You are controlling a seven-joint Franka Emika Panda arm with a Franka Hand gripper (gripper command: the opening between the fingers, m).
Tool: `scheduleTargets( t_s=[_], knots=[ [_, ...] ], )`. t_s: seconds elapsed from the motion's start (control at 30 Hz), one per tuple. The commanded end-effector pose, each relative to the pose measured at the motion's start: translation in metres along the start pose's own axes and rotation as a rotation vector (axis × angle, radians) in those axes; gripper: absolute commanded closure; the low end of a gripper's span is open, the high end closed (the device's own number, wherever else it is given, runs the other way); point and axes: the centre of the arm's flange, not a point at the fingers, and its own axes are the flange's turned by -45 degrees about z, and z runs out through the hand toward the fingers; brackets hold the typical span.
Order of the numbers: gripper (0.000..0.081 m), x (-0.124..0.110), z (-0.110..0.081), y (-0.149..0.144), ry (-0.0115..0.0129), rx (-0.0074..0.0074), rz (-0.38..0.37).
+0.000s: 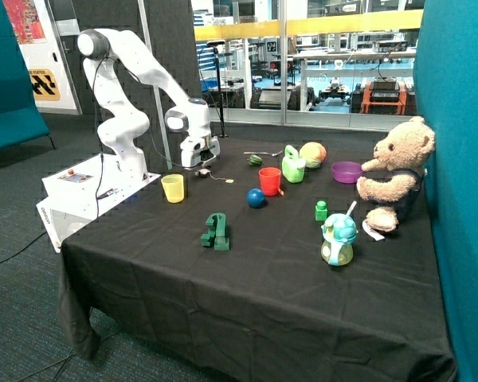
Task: Prepare two cups of tea
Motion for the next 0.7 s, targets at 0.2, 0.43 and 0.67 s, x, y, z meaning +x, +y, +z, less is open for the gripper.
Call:
scheduleTargets(
  t_s=[0.2, 0.43, 0.67],
  knots=[
    [0.0648, 0.0028, 0.0051, -0.0065, 0.0017, 0.0001, -0.02],
    [0.0806, 0.002, 0.0049, -0.0053, 0.0017, 0.0001, -0.002],
    [0.0808, 0.0026, 0.0035, -0.0002, 0.0017, 0.0001, 0.011]
  ],
)
